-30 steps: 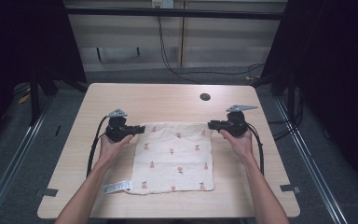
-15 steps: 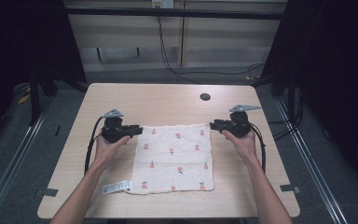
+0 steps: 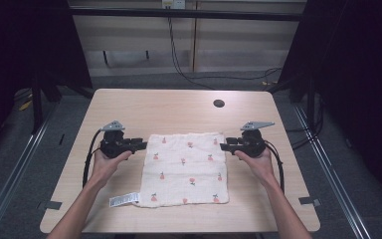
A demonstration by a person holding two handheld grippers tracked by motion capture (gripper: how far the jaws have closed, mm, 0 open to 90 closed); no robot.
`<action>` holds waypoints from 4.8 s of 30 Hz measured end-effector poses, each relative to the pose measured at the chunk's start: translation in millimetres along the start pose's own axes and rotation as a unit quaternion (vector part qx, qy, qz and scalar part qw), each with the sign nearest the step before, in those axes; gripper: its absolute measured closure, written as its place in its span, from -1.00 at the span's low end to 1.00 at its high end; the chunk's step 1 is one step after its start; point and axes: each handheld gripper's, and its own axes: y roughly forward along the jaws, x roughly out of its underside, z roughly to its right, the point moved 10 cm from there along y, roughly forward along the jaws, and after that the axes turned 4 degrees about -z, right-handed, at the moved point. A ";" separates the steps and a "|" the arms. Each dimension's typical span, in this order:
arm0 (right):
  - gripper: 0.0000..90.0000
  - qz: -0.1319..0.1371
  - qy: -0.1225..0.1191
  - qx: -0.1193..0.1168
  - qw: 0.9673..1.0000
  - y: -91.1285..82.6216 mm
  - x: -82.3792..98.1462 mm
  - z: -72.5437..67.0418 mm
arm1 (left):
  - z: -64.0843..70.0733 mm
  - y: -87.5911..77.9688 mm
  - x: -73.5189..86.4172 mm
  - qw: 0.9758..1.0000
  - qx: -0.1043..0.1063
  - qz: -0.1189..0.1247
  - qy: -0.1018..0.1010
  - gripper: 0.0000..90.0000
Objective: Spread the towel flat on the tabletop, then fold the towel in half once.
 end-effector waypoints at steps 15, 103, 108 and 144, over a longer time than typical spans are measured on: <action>0.25 -0.077 -0.059 -0.035 0.995 20.2 44.7 -50.4 | 34.8 2.2 50.1 0.996 0.025 -0.071 0.047 0.39; 0.97 -0.070 0.012 0.057 0.996 39.7 24.9 41.8 | -23.2 61.2 14.0 0.996 -0.037 -0.079 0.002 0.26; 0.97 -0.061 0.013 0.053 0.997 38.7 23.0 40.4 | -23.2 65.2 11.4 0.996 -0.034 -0.076 0.003 0.33; 0.97 0.075 0.046 0.015 0.996 -24.9 -17.8 39.8 | 2.6 34.9 -32.5 0.999 0.021 0.007 0.028 0.97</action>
